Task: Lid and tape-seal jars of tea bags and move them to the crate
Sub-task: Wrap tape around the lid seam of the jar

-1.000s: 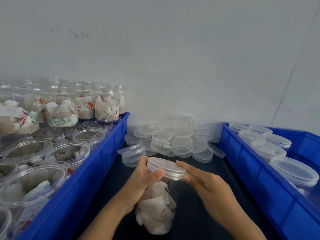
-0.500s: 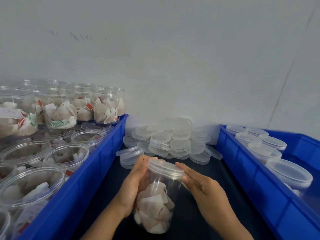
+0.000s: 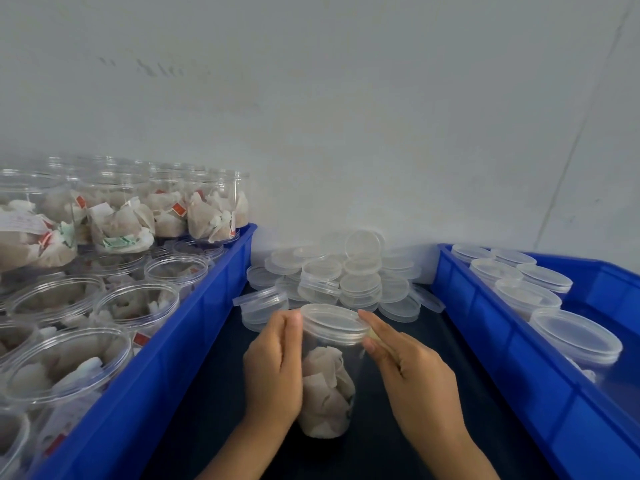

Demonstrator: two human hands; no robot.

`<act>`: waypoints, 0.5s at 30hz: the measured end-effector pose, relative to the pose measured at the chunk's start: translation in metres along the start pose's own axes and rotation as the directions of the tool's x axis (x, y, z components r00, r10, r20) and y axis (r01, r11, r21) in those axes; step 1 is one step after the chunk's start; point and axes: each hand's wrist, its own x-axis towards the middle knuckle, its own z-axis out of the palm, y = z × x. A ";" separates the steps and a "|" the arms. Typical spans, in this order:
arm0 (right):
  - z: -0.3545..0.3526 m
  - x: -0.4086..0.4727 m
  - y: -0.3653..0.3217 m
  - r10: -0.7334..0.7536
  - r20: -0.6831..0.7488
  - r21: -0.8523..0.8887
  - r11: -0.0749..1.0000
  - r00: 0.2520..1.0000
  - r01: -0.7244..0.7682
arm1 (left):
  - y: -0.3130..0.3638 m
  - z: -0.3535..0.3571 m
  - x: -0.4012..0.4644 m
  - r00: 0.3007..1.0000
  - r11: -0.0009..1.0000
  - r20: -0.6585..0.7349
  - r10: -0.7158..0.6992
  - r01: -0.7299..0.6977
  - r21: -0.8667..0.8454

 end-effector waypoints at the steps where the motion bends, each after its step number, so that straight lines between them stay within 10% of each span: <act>1: 0.000 0.000 0.001 0.010 -0.002 0.007 1.000 1.000 -0.010 | 0.002 0.001 -0.002 0.998 0.999 0.063 -0.027 0.029 -0.025; 5: 0.000 -0.001 -0.002 0.007 -0.008 -0.018 1.000 1.000 -0.007 | 0.008 0.007 -0.009 0.953 0.992 0.279 -0.122 0.125 0.006; 15: 0.000 -0.004 -0.014 -0.034 -0.027 0.025 0.999 0.999 0.034 | 0.019 0.008 -0.008 0.942 0.975 0.253 -0.222 0.211 0.069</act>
